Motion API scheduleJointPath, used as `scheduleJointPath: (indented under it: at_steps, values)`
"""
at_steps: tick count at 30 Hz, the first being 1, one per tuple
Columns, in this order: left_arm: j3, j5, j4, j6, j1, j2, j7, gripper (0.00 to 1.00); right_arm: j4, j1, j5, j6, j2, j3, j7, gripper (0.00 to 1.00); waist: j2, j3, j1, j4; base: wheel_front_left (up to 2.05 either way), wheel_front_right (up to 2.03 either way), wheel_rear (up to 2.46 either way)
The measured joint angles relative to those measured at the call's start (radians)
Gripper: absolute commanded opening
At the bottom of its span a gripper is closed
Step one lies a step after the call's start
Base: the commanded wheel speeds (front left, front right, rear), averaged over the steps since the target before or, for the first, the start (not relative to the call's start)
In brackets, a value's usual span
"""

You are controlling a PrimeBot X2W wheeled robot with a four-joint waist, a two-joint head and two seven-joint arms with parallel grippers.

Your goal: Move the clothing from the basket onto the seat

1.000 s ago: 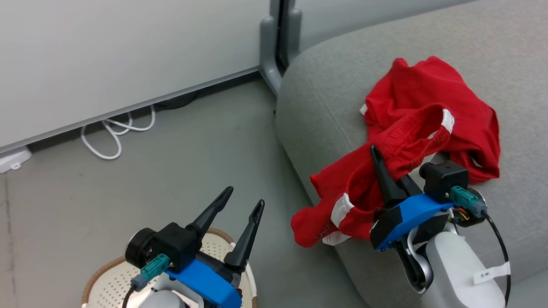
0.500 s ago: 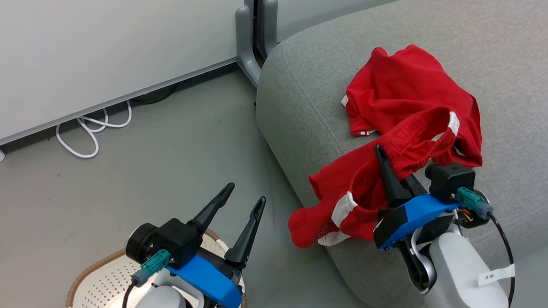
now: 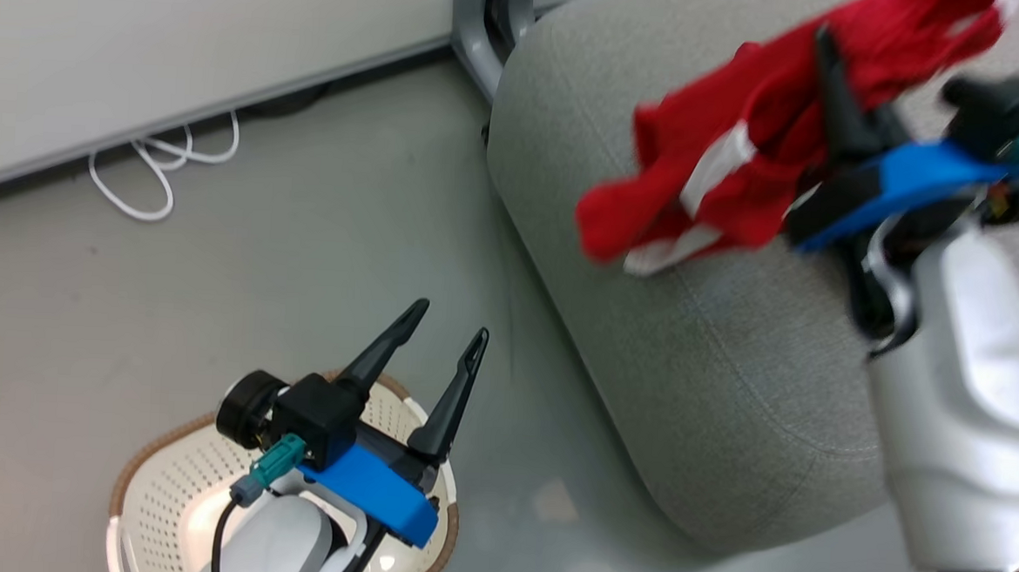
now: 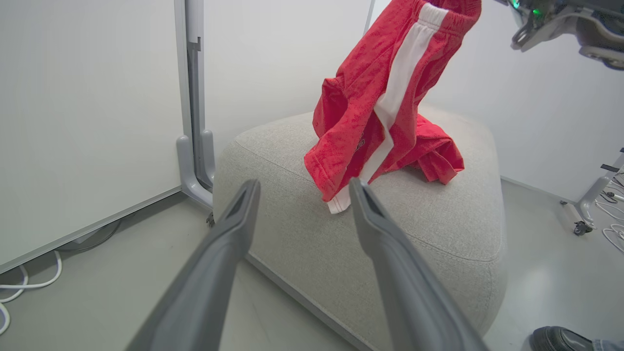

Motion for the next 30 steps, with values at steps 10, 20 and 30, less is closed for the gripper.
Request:
scheduleJointPath:
  at_steps: [10,20,30]
  values:
    - [-0.028,0.028,-0.058,0.0,-0.102,0.059,0.0,1.0,-0.127,-0.261,0.029,0.0,-0.074,-0.203,0.126,0.0,0.0,0.175,0.0001,0.018,0.0,0.0,0.0]
    - [-0.051,0.063,-0.17,0.004,-0.177,0.125,0.021,1.0,-0.05,-0.376,-0.041,0.0,-0.174,-0.409,0.123,0.0,-0.0001,0.381,0.0002,0.03,0.0,0.0,0.0]
    - [-0.03,0.079,-0.249,0.032,-0.189,0.179,0.059,1.0,0.185,-0.371,-0.093,0.0,-0.169,-0.512,0.025,0.0,-0.0001,0.503,0.0002,0.035,0.0,0.0,0.0]
